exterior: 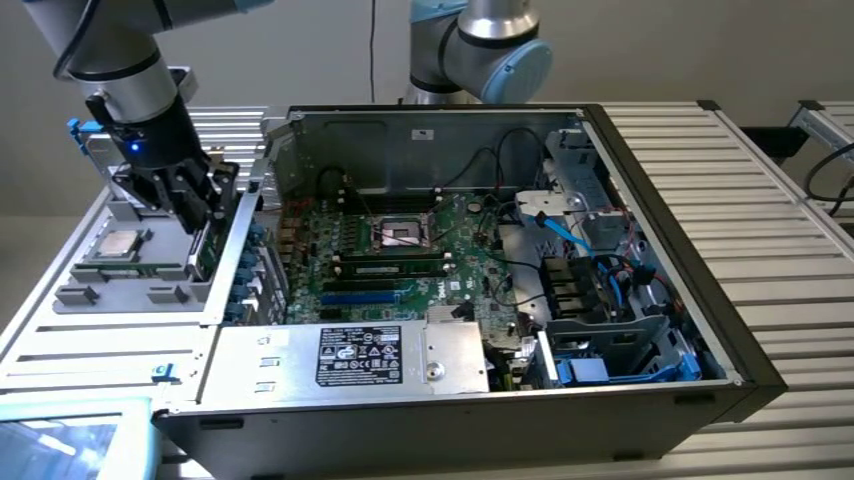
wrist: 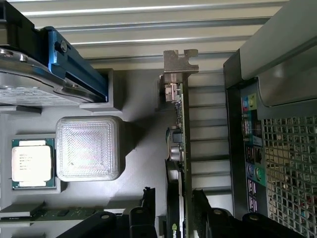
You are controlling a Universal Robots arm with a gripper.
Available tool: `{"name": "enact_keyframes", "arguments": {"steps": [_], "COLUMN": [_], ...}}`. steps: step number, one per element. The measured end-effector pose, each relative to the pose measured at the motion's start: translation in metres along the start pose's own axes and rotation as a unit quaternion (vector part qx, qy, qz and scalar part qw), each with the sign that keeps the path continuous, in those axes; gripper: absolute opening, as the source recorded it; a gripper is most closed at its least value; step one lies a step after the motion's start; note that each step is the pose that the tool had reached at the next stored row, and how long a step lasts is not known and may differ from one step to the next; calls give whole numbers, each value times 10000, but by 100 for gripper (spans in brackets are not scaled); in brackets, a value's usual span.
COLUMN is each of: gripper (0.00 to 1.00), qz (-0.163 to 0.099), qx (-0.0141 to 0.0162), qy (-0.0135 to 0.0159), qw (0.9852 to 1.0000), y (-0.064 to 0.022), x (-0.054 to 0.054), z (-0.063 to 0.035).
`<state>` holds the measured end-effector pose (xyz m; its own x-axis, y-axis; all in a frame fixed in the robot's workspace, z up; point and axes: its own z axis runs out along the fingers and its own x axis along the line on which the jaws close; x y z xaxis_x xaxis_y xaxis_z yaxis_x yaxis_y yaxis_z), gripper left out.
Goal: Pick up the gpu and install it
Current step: 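Pick up the gpu and move the gpu toward the slot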
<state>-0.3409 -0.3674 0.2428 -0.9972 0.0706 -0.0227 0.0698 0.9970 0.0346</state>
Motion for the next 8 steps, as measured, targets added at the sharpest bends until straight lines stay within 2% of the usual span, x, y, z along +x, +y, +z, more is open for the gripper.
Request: {"name": "enact_keyframes", "arguments": {"steps": [3, 8], "gripper": [44, 44], "qz": [-1, -1], "qx": [9, 12], "qy": [-18, -17], "qw": [10000, 10000], "y": [9, 10], "x": [-1, 0], "z": [1, 1]}}
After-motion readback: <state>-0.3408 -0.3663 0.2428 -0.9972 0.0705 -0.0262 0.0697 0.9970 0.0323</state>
